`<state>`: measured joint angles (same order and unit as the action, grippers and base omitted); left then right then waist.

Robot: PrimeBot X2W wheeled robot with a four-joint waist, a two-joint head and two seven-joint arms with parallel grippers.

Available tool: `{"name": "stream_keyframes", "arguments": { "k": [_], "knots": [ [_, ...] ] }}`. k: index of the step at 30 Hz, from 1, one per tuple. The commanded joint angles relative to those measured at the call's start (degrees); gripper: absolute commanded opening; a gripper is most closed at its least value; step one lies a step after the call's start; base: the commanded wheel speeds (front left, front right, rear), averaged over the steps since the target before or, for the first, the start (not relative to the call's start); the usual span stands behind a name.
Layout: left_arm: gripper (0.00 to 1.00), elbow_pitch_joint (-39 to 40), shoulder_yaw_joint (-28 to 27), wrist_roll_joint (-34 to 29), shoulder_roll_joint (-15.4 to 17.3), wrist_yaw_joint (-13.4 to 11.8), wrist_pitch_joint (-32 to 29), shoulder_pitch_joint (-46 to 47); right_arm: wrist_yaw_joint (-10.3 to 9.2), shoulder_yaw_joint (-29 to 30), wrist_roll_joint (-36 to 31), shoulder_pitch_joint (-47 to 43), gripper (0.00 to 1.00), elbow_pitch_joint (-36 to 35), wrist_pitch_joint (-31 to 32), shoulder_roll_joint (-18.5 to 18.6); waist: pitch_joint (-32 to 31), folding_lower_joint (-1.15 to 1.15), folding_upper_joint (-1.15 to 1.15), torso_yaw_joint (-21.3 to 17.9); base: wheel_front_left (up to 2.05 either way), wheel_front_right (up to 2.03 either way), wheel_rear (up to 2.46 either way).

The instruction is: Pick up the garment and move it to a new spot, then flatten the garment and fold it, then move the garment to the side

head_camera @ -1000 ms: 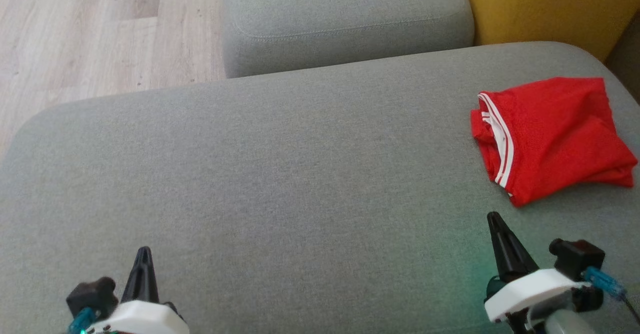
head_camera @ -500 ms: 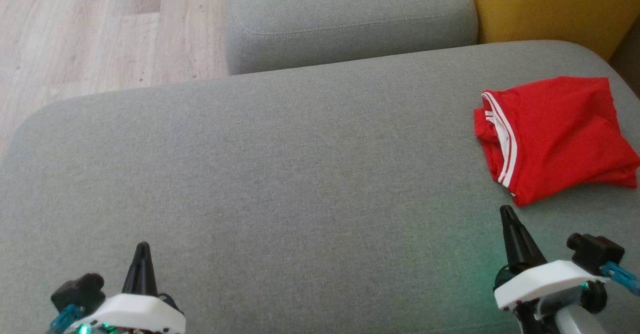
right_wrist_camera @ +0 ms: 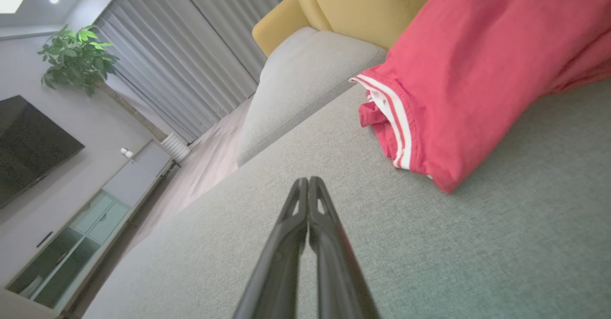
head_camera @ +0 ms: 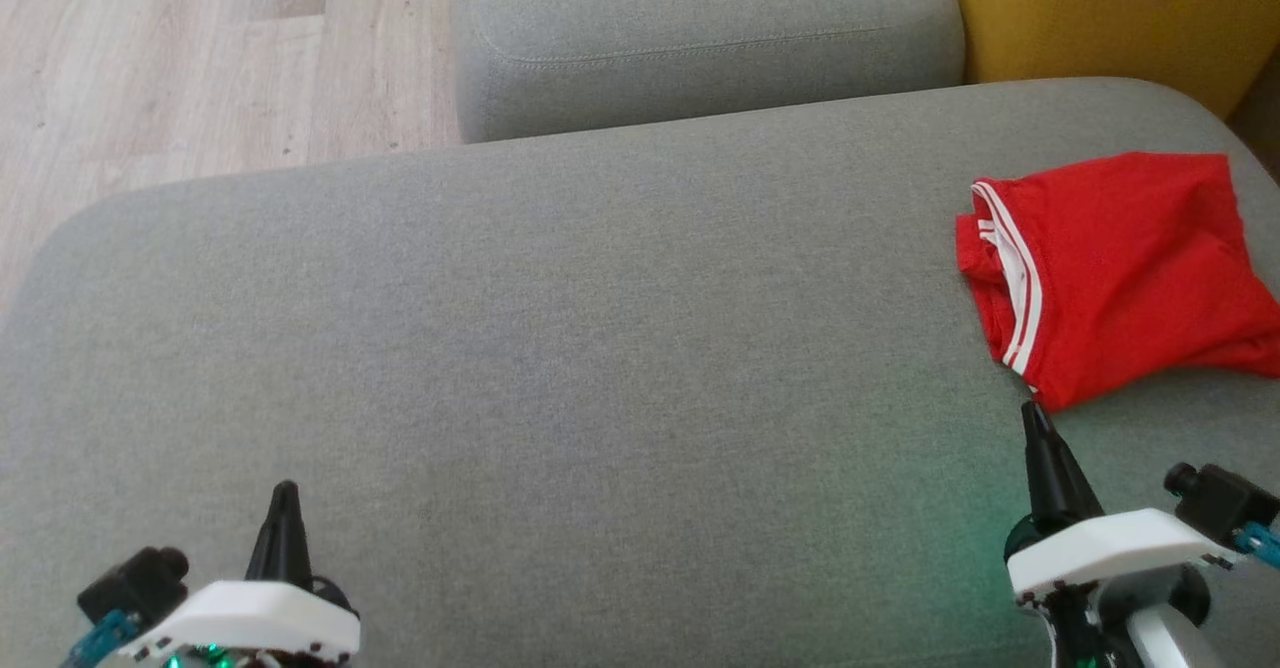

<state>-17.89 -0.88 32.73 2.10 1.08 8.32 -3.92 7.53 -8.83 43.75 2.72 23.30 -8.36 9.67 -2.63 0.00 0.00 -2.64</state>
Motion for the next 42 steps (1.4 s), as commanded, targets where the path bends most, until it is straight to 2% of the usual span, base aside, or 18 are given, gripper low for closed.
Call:
{"name": "stream_keyframes", "arguments": {
  "k": [1,42],
  "knots": [
    [0.00,2.2,-1.3,1.7,0.5,0.5,-0.4,3.7,-0.01,0.5,1.5,2.9,0.00,-2.2,0.4,0.1,0.0,0.00,0.00,0.0,0.00,0.00,0.00],
    [0.00,3.0,-3.3,28.7,0.6,3.3,-7.2,6.7,-0.03,7.5,23.5,3.2,0.00,-5.5,7.2,-3.1,1.3,0.00,0.00,1.3,0.00,0.00,0.00]
  ]
}}
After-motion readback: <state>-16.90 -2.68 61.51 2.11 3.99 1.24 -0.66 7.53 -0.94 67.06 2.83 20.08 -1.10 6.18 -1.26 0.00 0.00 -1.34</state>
